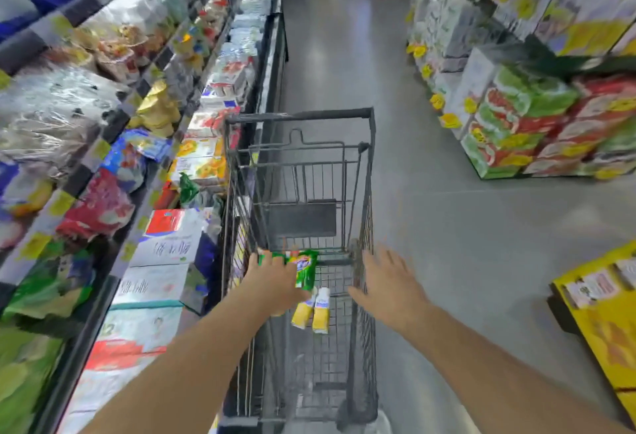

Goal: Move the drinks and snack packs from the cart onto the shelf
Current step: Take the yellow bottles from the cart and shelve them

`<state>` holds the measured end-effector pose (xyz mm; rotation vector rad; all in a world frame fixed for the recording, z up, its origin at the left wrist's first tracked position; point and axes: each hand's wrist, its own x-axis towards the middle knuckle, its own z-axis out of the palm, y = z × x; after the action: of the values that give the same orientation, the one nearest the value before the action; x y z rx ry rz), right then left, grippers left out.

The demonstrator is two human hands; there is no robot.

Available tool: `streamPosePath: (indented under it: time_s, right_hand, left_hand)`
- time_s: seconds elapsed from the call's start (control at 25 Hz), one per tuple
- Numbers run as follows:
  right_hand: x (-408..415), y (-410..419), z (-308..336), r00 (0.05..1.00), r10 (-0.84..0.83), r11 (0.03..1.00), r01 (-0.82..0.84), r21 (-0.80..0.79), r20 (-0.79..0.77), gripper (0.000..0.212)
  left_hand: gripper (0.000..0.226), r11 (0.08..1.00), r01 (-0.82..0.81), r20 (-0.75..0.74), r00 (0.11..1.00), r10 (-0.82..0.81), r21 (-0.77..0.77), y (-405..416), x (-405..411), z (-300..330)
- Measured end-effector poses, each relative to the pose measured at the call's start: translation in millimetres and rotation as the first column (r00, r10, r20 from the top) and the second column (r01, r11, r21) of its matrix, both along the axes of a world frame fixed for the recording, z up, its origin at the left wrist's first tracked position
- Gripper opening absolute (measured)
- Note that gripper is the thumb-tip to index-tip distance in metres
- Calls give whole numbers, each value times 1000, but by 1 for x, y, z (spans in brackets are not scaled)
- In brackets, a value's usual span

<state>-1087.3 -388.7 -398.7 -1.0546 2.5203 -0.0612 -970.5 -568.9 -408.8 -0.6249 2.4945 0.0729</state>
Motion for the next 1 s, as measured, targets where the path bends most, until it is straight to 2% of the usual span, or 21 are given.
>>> streamPosePath:
  time_s: [0.12, 0.2, 0.36, 0.44, 0.52, 0.72, 0.88, 1.0]
  right_hand:
    - [-19, -27, -50, 995, 37, 999, -38, 8, 89, 70]
    - [-24, -48, -91, 989, 47, 999, -50, 14, 141, 65]
    - [-20, -84, -170, 975, -36, 999, 27, 43, 220, 52]
    - [-18, -101, -221, 954, -133, 991, 121, 61, 270, 45]
    - [-17, -116, -274, 906, -266, 964, 246, 101, 330, 40]
    - [-9, -131, -383, 742, -547, 837, 495, 235, 386, 44]
    - [-2, -136, -441, 639, -625, 772, 591, 234, 449, 47]
    - [-2, -135, -458, 624, -645, 753, 619, 225, 442, 49]
  left_hand:
    - [63, 986, -143, 84, 987, 136, 84, -12, -21, -55]
    - [60, 972, -211, 127, 972, 197, 104, -21, -28, -97]
    - [62, 945, -288, 184, 948, 259, 154, -32, -32, -185]
    - [59, 918, -345, 215, 929, 303, 198, -37, -33, -237]
    - [58, 876, -412, 236, 904, 358, 251, -43, -34, -287]
    - [60, 768, -533, 226, 846, 483, 355, -52, -42, -387]
    - [50, 591, -633, 175, 742, 647, 499, -51, -45, -439]
    - [55, 538, -658, 150, 695, 703, 527, -46, -49, -444]
